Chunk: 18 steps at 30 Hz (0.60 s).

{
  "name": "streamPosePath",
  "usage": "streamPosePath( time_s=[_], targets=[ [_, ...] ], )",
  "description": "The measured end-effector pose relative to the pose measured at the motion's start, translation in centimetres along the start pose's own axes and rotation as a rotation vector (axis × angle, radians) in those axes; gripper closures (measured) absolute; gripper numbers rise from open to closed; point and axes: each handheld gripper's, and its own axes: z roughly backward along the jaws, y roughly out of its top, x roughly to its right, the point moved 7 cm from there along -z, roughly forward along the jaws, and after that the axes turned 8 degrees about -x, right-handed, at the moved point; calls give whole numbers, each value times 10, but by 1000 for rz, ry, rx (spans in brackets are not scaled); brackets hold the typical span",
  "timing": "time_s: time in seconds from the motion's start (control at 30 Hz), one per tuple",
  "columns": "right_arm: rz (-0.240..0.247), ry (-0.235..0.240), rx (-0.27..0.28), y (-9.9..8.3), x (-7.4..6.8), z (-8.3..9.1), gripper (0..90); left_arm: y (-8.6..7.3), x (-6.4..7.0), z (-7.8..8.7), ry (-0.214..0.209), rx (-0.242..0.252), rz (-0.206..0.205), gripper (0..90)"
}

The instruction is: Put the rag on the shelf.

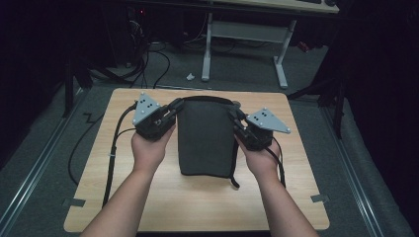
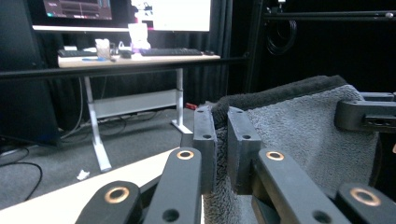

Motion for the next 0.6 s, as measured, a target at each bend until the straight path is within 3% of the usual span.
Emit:
streamPosePath(
  time_s=[0.33, 0.6],
  targets=[
    [-7, -18, 25, 27, 9, -8, 794, 19, -13, -10, 14, 14, -19, 837],
    [6, -26, -10, 30, 19, -31, 794, 22, -33, -37, 45, -23, -46, 836]
  ],
)
